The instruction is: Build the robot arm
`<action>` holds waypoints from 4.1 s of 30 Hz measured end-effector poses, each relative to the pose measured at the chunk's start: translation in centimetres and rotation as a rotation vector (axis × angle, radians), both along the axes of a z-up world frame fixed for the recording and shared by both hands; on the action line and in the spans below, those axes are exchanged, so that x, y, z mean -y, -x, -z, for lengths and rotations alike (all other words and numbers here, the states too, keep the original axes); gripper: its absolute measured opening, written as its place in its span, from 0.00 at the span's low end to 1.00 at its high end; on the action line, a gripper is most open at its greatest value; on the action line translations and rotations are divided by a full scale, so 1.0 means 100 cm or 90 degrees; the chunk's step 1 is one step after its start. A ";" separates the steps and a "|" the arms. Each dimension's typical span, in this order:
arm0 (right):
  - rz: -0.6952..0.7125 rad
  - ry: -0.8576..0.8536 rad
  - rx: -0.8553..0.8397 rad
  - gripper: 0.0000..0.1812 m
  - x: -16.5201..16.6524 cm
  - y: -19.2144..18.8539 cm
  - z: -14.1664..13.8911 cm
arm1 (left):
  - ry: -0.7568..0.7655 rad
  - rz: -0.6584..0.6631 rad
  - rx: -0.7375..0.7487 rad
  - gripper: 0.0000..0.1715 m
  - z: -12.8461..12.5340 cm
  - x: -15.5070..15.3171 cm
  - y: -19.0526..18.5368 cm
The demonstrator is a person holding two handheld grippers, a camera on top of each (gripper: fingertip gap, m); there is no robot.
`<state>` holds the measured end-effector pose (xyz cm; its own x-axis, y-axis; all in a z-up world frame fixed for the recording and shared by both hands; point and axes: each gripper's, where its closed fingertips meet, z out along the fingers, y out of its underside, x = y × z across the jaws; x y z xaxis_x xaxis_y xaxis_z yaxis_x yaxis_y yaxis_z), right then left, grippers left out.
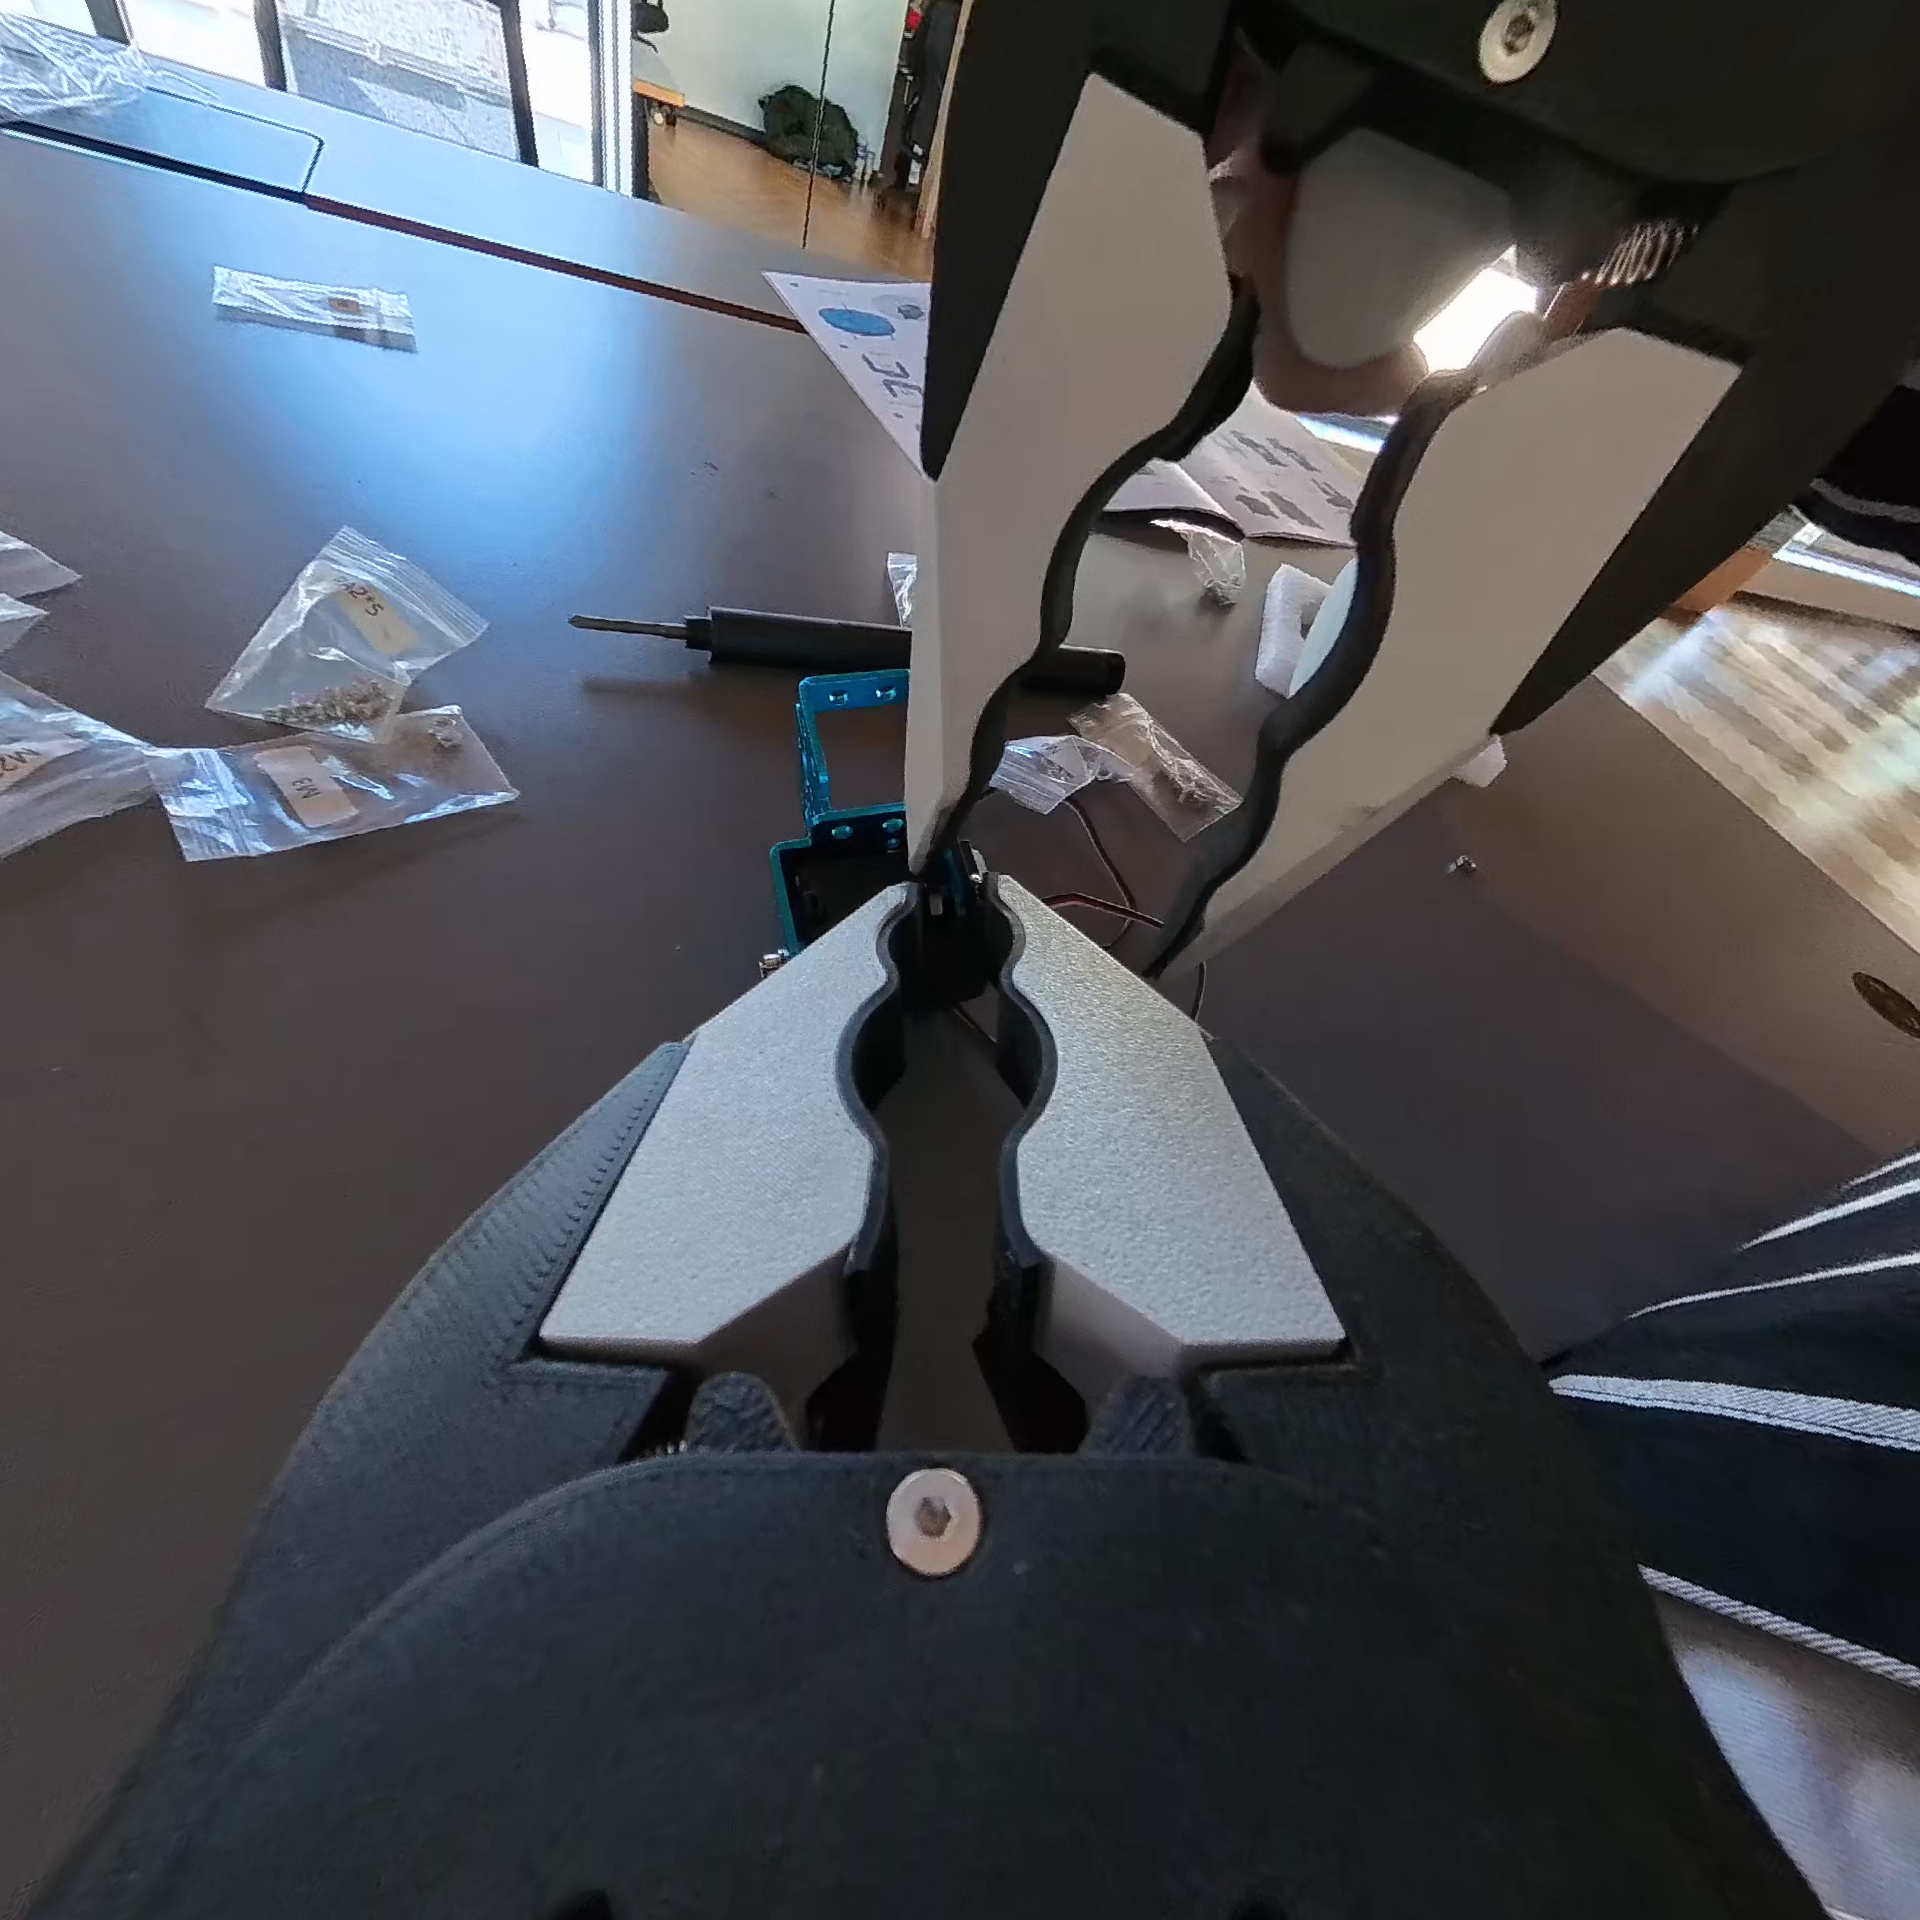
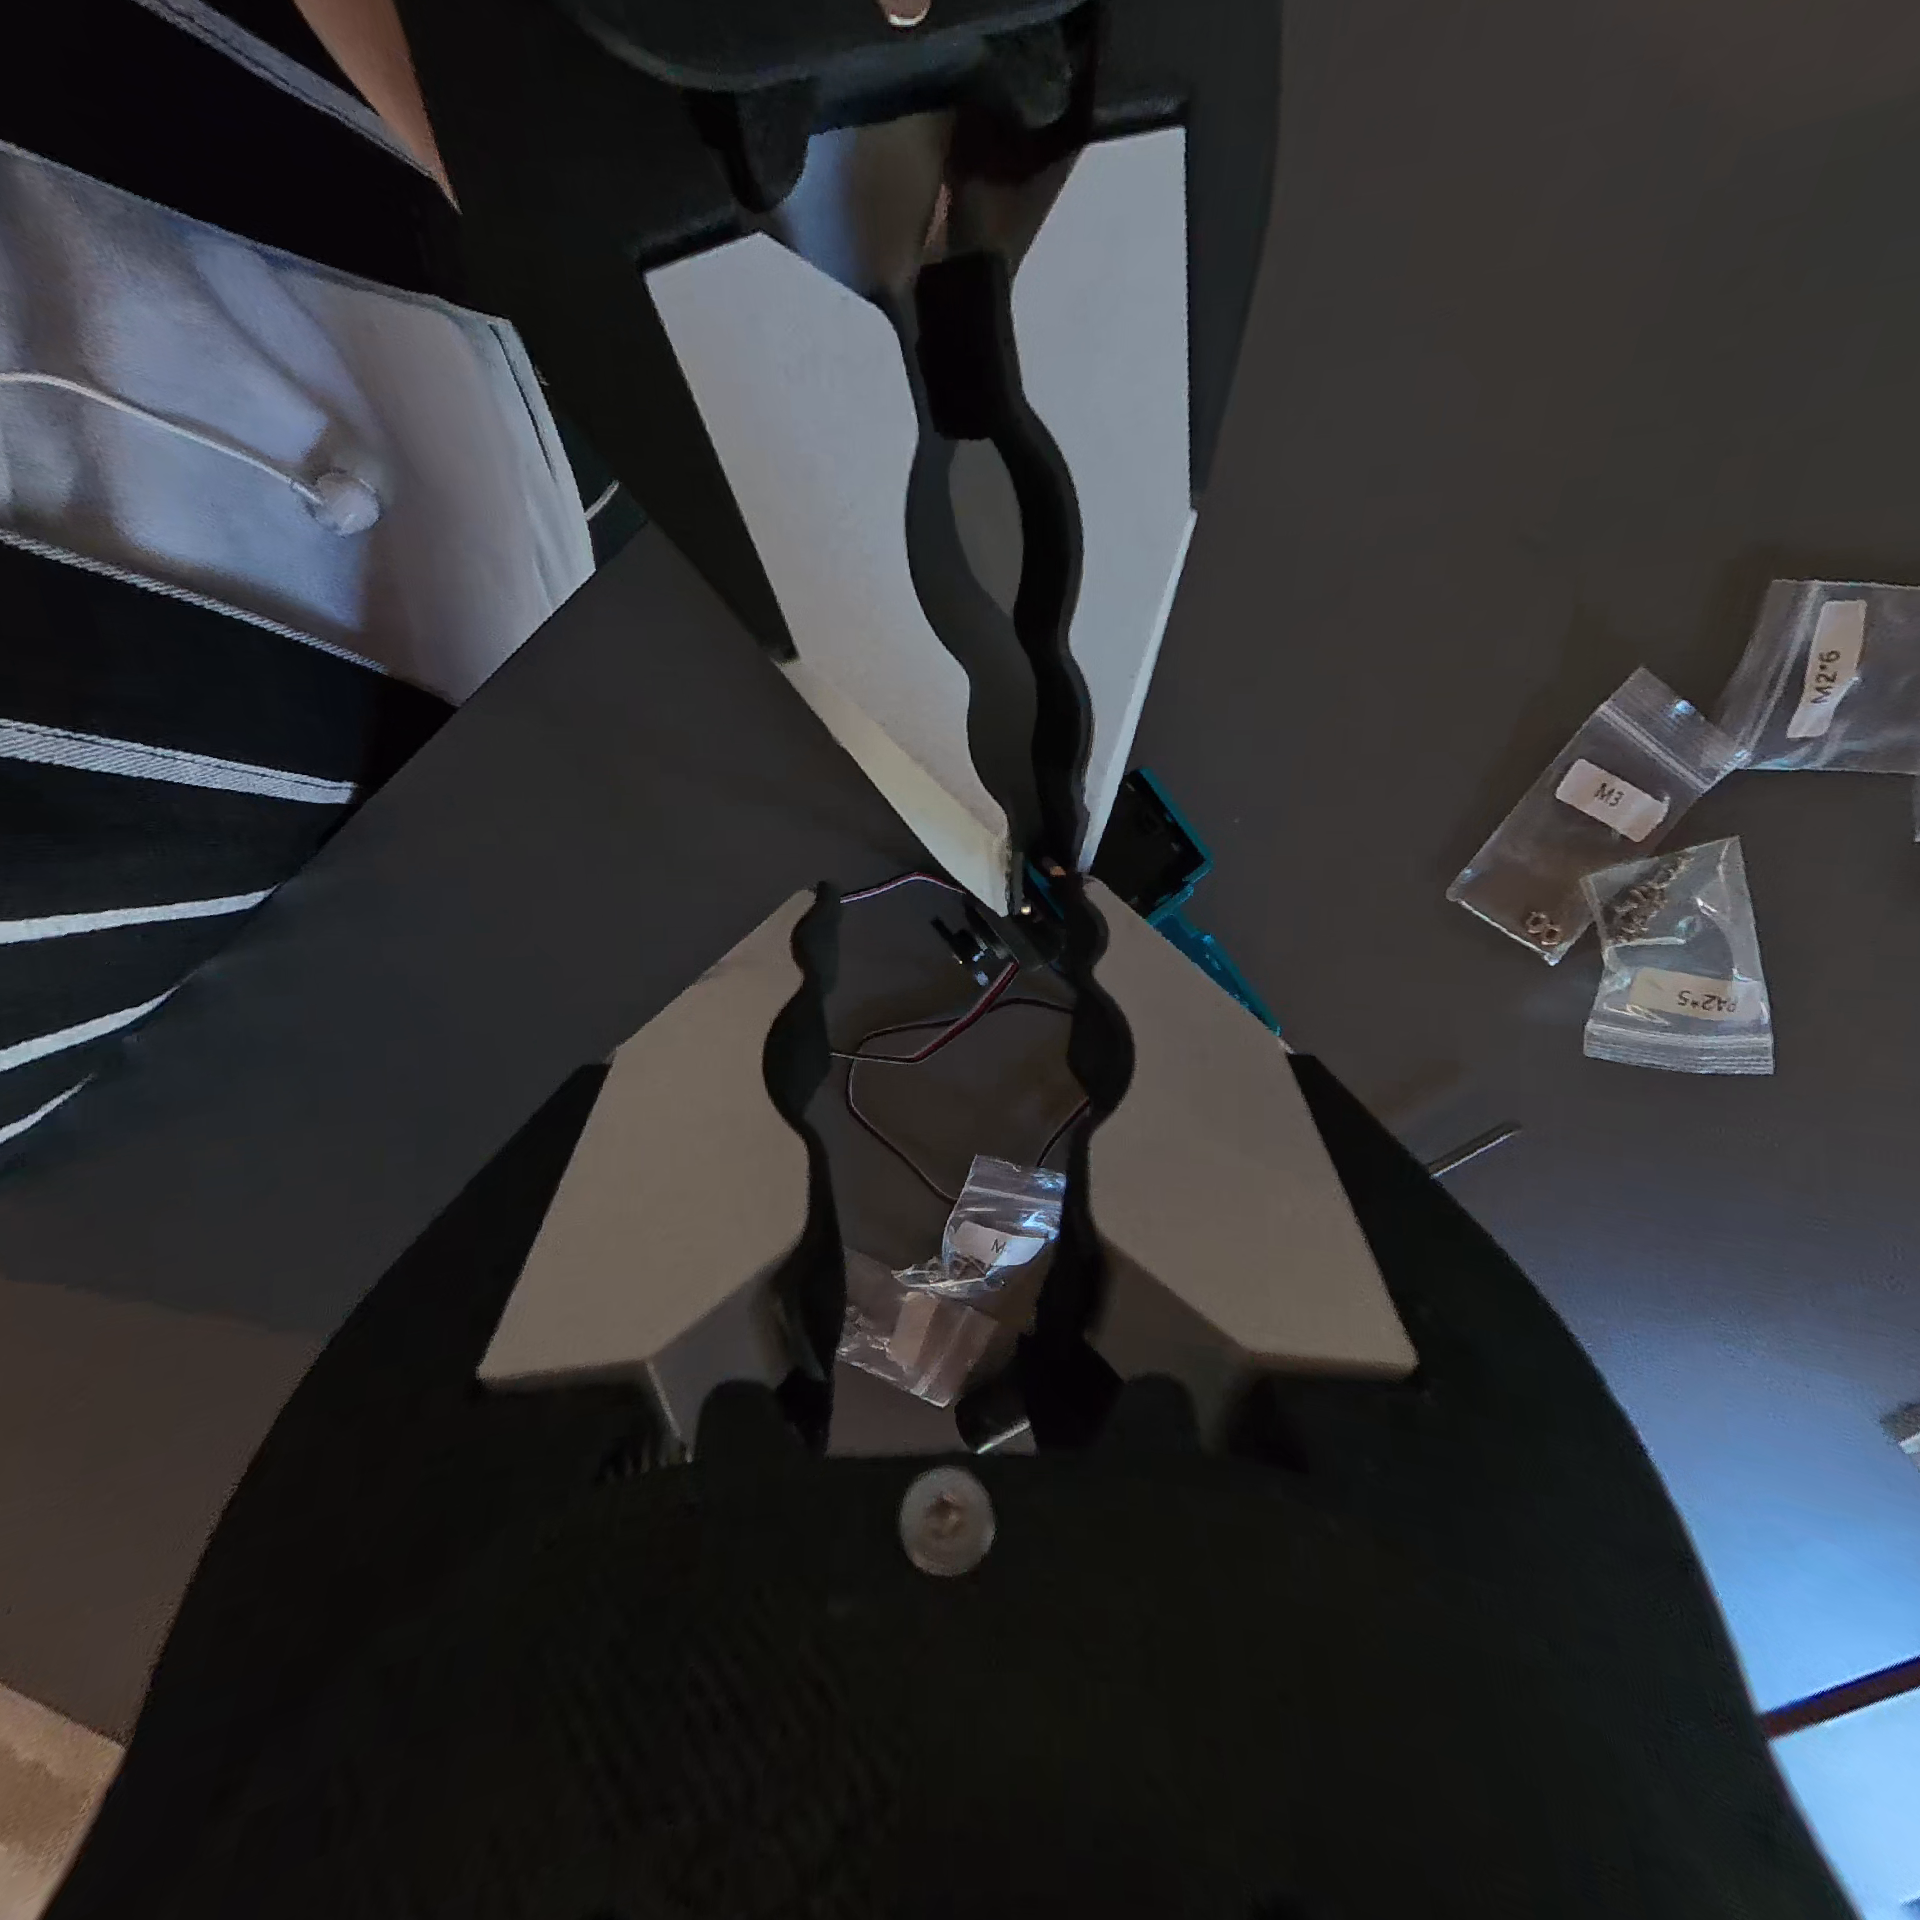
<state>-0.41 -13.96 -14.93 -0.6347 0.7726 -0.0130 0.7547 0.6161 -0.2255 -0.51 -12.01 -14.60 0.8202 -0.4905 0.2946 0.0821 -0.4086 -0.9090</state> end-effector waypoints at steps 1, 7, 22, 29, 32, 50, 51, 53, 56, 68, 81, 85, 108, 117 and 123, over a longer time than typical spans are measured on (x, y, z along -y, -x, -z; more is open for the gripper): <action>0.000 0.004 0.001 0.23 0.001 0.000 0.000 | 0.000 0.000 0.001 0.05 0.000 0.000 0.000; 0.010 0.029 -0.025 0.20 0.000 0.006 -0.008 | -0.001 0.000 0.002 0.05 0.000 0.000 0.000; -0.042 0.018 0.000 0.21 0.005 0.002 -0.003 | 0.001 0.002 0.008 0.05 0.000 -0.001 0.001; -0.049 -0.011 0.005 0.21 -0.005 0.001 0.000 | 0.001 0.004 0.008 0.05 0.000 -0.002 0.001; -0.067 -0.025 0.006 0.21 -0.003 0.000 0.000 | 0.001 0.004 0.009 0.05 0.000 -0.002 0.001; -0.091 -0.026 0.010 0.18 -0.001 -0.001 -0.002 | 0.001 0.009 0.020 0.05 0.000 -0.002 0.001; -0.093 -0.017 0.009 0.18 0.002 0.000 -0.002 | 0.001 0.010 0.021 0.06 -0.001 -0.002 0.001; -0.090 -0.002 0.010 0.17 0.006 0.000 -0.003 | 0.001 0.011 0.021 0.05 0.000 -0.002 0.000; -0.089 -0.015 0.001 0.17 0.000 0.002 -0.006 | -0.001 0.011 0.022 0.05 -0.001 -0.002 0.001; -0.163 -0.060 0.049 0.17 -0.007 -0.003 -0.001 | -0.001 0.012 0.026 0.05 -0.001 -0.002 0.001; -0.134 0.016 0.060 0.16 -0.003 -0.003 -0.003 | 0.000 0.018 0.032 0.06 -0.001 -0.002 0.000; -0.121 0.048 0.044 0.14 0.000 -0.003 -0.005 | -0.002 0.019 0.029 0.06 -0.001 -0.002 -0.001; -0.156 -0.020 0.125 0.15 -0.009 -0.004 0.000 | -0.006 0.014 0.032 0.06 -0.001 -0.002 -0.001; -0.065 0.016 0.110 0.15 -0.006 -0.002 -0.001 | -0.002 0.014 0.037 0.06 -0.001 -0.001 -0.002; -0.129 -0.012 0.046 0.17 -0.005 -0.004 -0.004 | -0.002 0.016 0.038 0.06 -0.001 -0.001 -0.002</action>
<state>-0.05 -13.51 -14.57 -0.7752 0.6297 -0.0504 0.6284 0.7608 -0.1620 -0.33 -11.90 -14.54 0.7887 -0.5114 0.3413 0.1261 -0.4087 -0.9039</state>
